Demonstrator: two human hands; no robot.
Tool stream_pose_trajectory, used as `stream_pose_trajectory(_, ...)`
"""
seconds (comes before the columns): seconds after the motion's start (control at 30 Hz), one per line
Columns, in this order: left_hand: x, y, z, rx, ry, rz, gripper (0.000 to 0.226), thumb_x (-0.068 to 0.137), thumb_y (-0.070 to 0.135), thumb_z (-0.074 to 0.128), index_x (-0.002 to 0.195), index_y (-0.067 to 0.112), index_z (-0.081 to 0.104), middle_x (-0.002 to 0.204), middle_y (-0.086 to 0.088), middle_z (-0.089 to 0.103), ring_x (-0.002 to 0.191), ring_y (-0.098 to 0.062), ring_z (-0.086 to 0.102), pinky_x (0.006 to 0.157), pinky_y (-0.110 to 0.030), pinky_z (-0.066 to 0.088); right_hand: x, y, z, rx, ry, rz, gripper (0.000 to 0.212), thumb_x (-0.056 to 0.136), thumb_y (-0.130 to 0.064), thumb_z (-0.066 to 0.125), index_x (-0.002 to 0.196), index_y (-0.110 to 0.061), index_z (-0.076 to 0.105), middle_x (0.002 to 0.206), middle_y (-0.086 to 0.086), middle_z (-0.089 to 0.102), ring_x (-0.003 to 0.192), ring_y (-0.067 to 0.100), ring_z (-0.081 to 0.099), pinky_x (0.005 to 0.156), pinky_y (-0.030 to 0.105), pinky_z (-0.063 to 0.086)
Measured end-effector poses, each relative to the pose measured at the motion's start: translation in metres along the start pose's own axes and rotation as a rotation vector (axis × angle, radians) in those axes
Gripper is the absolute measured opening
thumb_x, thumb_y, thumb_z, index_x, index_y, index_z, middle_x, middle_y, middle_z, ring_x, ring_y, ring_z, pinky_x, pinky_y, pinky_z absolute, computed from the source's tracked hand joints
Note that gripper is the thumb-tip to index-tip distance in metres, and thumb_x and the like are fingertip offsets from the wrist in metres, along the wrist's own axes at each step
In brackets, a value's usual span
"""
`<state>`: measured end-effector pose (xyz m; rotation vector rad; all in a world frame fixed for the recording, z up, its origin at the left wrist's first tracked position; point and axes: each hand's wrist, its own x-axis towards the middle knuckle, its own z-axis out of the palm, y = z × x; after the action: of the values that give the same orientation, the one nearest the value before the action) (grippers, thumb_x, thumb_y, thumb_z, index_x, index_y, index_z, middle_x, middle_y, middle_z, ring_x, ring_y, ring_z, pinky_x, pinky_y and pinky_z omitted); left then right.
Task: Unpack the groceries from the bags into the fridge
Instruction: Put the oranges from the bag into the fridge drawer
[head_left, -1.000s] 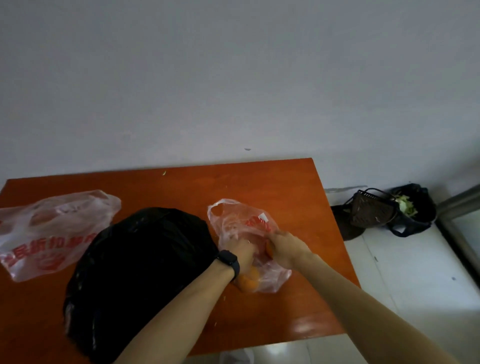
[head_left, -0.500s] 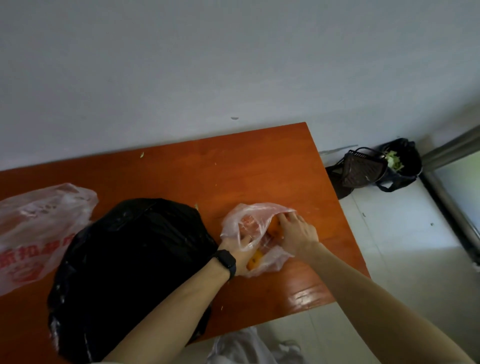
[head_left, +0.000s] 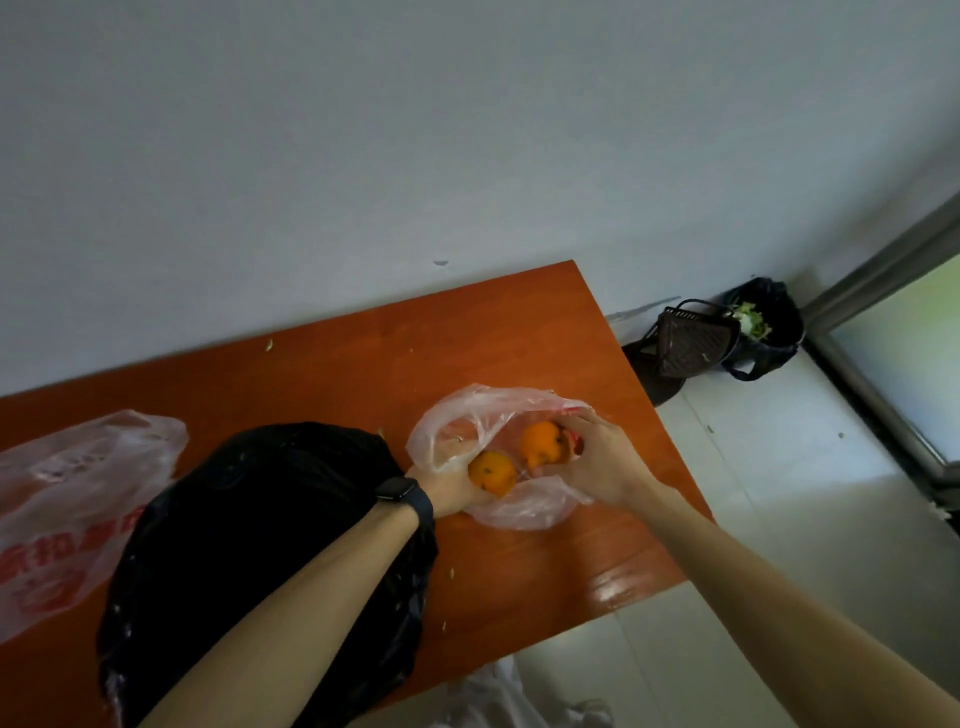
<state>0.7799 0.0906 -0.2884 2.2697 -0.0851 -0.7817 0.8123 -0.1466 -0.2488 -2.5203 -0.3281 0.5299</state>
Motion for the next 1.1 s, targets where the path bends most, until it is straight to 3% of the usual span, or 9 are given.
stream_pose_trajectory(0.1, -0.001, 0.009, -0.006, -0.06, 0.013, -0.034, 0.088, 0.069, 0.048, 0.079, 0.144, 0.045, 0.034, 0.107, 0.012, 0.064, 0.092, -0.022, 0.067, 0.074, -0.047, 0.06, -0.008, -0.008, -0.015, 0.03, -0.002, 0.001, 0.067, 0.072, -0.059, 0.08, 0.129, -0.032, 0.058, 0.108, -0.012, 0.065, 0.091, 0.011, 0.061, 0.071, 0.015, 0.046)
stream_pose_trajectory(0.27, -0.009, 0.029, -0.005, -0.204, 0.113, 0.004, 0.088, 0.077, 0.029, 0.083, 0.15, 0.029, 0.033, 0.115, 0.009, 0.062, 0.102, -0.012, 0.062, 0.084, -0.03, 0.055, -0.029, -0.009, -0.024, -0.333, 0.091, -0.041, 0.074, 0.073, -0.075, 0.06, 0.135, -0.036, 0.05, 0.13, -0.01, 0.061, 0.116, 0.021, 0.05, 0.097, 0.04, 0.039)
stream_pose_trajectory(0.33, -0.013, 0.041, -0.001, -0.242, 0.119, -0.022, 0.072, 0.08, 0.028, 0.08, 0.141, 0.032, 0.042, 0.111, 0.008, 0.064, 0.098, -0.009, 0.062, 0.084, -0.028, 0.055, -0.039, -0.009, -0.028, -0.347, 0.111, -0.062, 0.077, 0.073, -0.076, 0.058, 0.138, -0.037, 0.047, 0.133, -0.01, 0.059, 0.118, 0.02, 0.048, 0.1, 0.039, 0.036)
stream_pose_trajectory(0.43, -0.025, 0.062, 0.002, -0.159, 0.137, -0.057, 0.016, 0.084, 0.032, 0.075, 0.096, 0.028, 0.065, 0.086, 0.007, 0.068, 0.076, -0.005, 0.062, 0.071, -0.013, 0.052, -0.055, -0.012, -0.04, -0.119, 0.171, -0.017, 0.086, 0.07, -0.075, 0.064, 0.143, -0.032, 0.047, 0.133, -0.008, 0.059, 0.121, 0.018, 0.049, 0.102, 0.039, 0.041)
stream_pose_trajectory(0.47, -0.029, 0.068, 0.002, -0.142, 0.147, -0.05, 0.015, 0.084, 0.034, 0.075, 0.09, 0.023, 0.068, 0.08, 0.008, 0.068, 0.072, -0.005, 0.063, 0.068, -0.013, 0.052, -0.062, -0.013, -0.046, -0.05, 0.195, -0.008, 0.087, 0.068, -0.074, 0.067, 0.141, -0.029, 0.049, 0.132, -0.007, 0.06, 0.119, 0.016, 0.051, 0.101, 0.038, 0.045)
stream_pose_trajectory(0.6, -0.046, 0.1, 0.0, -0.194, 0.159, -0.039, 0.026, 0.074, 0.049, 0.079, 0.094, 0.035, 0.072, 0.089, 0.016, 0.074, 0.087, -0.005, 0.068, 0.084, -0.029, 0.057, -0.099, -0.012, -0.069, 0.099, 0.299, 0.0, 0.08, 0.066, -0.067, 0.075, 0.133, -0.027, 0.056, 0.122, -0.008, 0.063, 0.103, 0.01, 0.06, 0.088, 0.032, 0.053)
stream_pose_trajectory(0.7, -0.06, 0.127, 0.005, -0.205, 0.129, -0.043, 0.04, 0.08, 0.054, 0.074, 0.113, 0.031, 0.067, 0.09, 0.013, 0.07, 0.086, -0.008, 0.065, 0.077, -0.022, 0.052, -0.143, -0.002, -0.082, 0.164, 0.386, 0.017, 0.078, 0.066, -0.062, 0.078, 0.133, -0.028, 0.057, 0.12, -0.008, 0.063, 0.101, 0.01, 0.061, 0.085, 0.028, 0.051)
stream_pose_trajectory(0.87, -0.088, 0.167, 0.046, -0.138, 0.231, -0.007, 0.067, 0.081, 0.045, 0.077, 0.135, 0.017, 0.05, 0.122, 0.0, 0.061, 0.104, -0.015, 0.06, 0.095, -0.035, 0.051, -0.239, 0.028, -0.09, 0.189, 0.482, 0.052, 0.08, 0.066, -0.062, 0.079, 0.135, -0.029, 0.055, 0.121, -0.009, 0.061, 0.1, 0.007, 0.059, 0.085, 0.027, 0.052)
stream_pose_trajectory(1.1, -0.137, 0.276, 0.158, 0.088, 0.188, 0.325, 0.078, 0.072, 0.048, 0.084, 0.137, 0.022, 0.048, 0.133, -0.004, 0.049, 0.117, -0.021, 0.052, 0.098, -0.035, 0.047, -0.403, 0.095, -0.088, 0.157, 0.698, 0.242, 0.078, 0.071, -0.054, 0.082, 0.138, -0.031, 0.049, 0.132, -0.005, 0.054, 0.102, 0.011, 0.057, 0.088, 0.03, 0.052)
